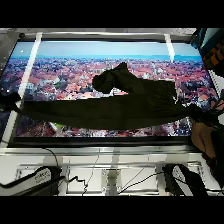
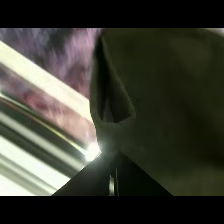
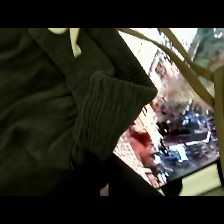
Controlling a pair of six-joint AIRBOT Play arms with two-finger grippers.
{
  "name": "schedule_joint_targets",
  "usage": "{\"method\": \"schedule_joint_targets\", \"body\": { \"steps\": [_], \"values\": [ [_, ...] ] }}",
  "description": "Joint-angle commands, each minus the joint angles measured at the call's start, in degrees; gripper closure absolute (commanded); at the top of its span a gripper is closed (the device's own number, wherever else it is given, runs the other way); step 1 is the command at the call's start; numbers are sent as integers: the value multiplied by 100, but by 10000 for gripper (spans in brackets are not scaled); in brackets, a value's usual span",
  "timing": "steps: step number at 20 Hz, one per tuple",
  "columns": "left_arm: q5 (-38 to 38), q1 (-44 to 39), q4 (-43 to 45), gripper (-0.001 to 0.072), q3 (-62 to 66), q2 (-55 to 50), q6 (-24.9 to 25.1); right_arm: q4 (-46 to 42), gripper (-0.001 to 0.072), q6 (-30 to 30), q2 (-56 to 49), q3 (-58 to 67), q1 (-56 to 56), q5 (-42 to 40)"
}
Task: Fold the clothes and pants, and hang the long-sleeved shirts on hangers.
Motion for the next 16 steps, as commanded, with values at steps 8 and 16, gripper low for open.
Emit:
{"method": "schedule_joint_targets", "body": {
  "steps": [8, 16],
  "values": [
    [643, 308, 1276, 687, -2389, 1014, -63, -468, 679, -509, -79, -2, 2, 2280],
    [973, 481, 1449, 685, -1945, 1012, 238, -686, 675, -509, -79, 0, 2, 2079]
  ]
}}
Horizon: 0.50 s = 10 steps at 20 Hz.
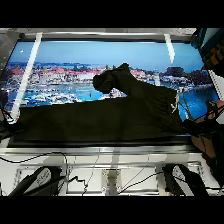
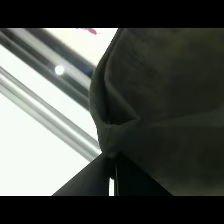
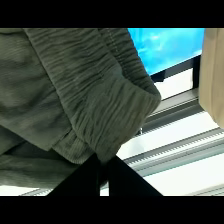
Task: Fold the clothes and pants, and hang the long-sleeved shirts on hangers.
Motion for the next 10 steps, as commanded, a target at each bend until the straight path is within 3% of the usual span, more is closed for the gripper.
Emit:
{"method": "schedule_joint_targets", "body": {
  "steps": [1, 2, 3, 4, 5, 10],
  "values": [
    [118, 20, 55, 685, 120, 2, 72, -28, 655, -9, -4, 0, 2, -70],
    [127, 20, 59, 672, 122, 2, 72, -28, 595, -9, -4, 0, 2, -70],
    [199, 20, 68, 558, 122, 2, 140, -28, 409, -9, -4, 0, 2, -90],
    [302, 20, 61, 324, 125, 2, 313, -28, 158, -11, -4, 0, 2, -186],
    [343, -2, 57, 168, 140, 2, 398, -28, 2, -13, -4, 4, 2, -374],
    [339, -330, -122, 166, 680, 2, 520, -48, 32, 17, -173, 520, -9, -2065]
  ]
}}
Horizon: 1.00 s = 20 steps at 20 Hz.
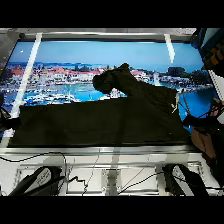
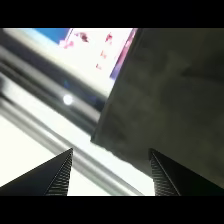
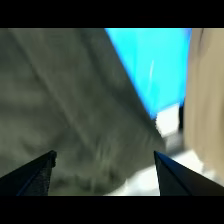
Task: Fold the clothes and pants, and hang the long-sleeved shirts on hangers.
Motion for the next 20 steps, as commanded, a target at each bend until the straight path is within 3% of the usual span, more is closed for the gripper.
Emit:
{"method": "schedule_joint_targets", "body": {
  "steps": [1, 4, 5, 7, 9, 12, 15, 20],
  "values": [
    [68, -234, -332, 166, 511, -2, 90, 9, 48, 35, -385, 579, -55, -1078],
    [367, -365, -1198, 166, 1126, -7, 90, 216, 48, -157, -1751, 1652, -295, -610],
    [520, -376, -1545, 166, 1272, -7, 90, 520, 71, -468, -2221, 1967, -404, -354],
    [802, -376, -2129, 166, 1425, -7, 92, 1615, 186, -1526, -3136, 2566, -647, 455],
    [1012, -376, -2474, 166, 1432, -20, 92, 2461, 187, -2376, -3860, 2944, -866, 1040],
    [1043, -385, -2621, 166, 1432, -74, 98, 3040, 188, -3132, -4594, 3012, -1025, 1471],
    [944, -612, -2621, 166, 1432, -175, 608, 3060, 187, -3510, -5125, 3012, -1029, 1451],
    [1292, -1344, -3276, 166, 1434, -507, 605, 3091, 206, -3895, -5386, 3012, -1029, 874]
  ]
}}
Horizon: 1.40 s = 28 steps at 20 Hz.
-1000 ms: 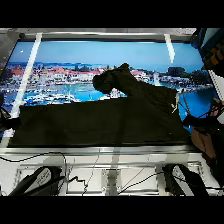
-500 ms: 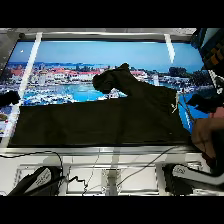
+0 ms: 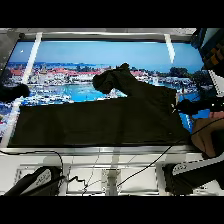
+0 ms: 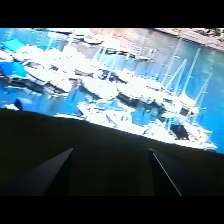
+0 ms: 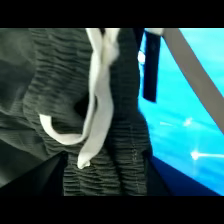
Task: Fold the clothes and pants, and hang the long-sleeved shirts on hangers.
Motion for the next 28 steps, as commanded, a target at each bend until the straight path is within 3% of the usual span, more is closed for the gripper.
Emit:
{"method": "schedule_joint_targets", "body": {
  "steps": [1, 4, 5, 7, 8, 17, 21, 24, 27, 28],
  "values": [
    [437, -505, -638, 166, 9, -282, 85, 164, 246, -334, -273, 17, -11, -409],
    [1086, -916, -1285, 166, 9, -621, 87, 267, 256, -466, -308, 151, -17, -251],
    [1255, -1008, -1451, 166, 9, -715, 85, 247, 213, -463, -308, 271, -52, -138],
    [1440, -1130, -1659, 165, 9, -835, 85, 118, 28, -345, -308, 527, -70, 46],
    [1456, -1172, -1692, 165, 9, -872, 85, -98, 17, -195, -308, 649, -70, 63],
    [1456, -1187, -1690, 166, 13, -885, 87, -369, 25, -170, -297, 903, -70, 439],
    [1449, -1189, -1694, 166, 13, -885, 85, -2, 32, -138, -448, 883, 125, 568],
    [1451, -1318, -1694, 166, 13, -894, 87, 35, 66, -240, -560, 863, 503, 549],
    [1456, -1585, -1692, 167, 13, -979, 87, 61, 336, -284, -573, 859, 765, -2],
    [1464, -1707, -1694, 167, 15, -1049, 87, 96, 518, -278, -570, 861, 822, -127]
  ]
}}
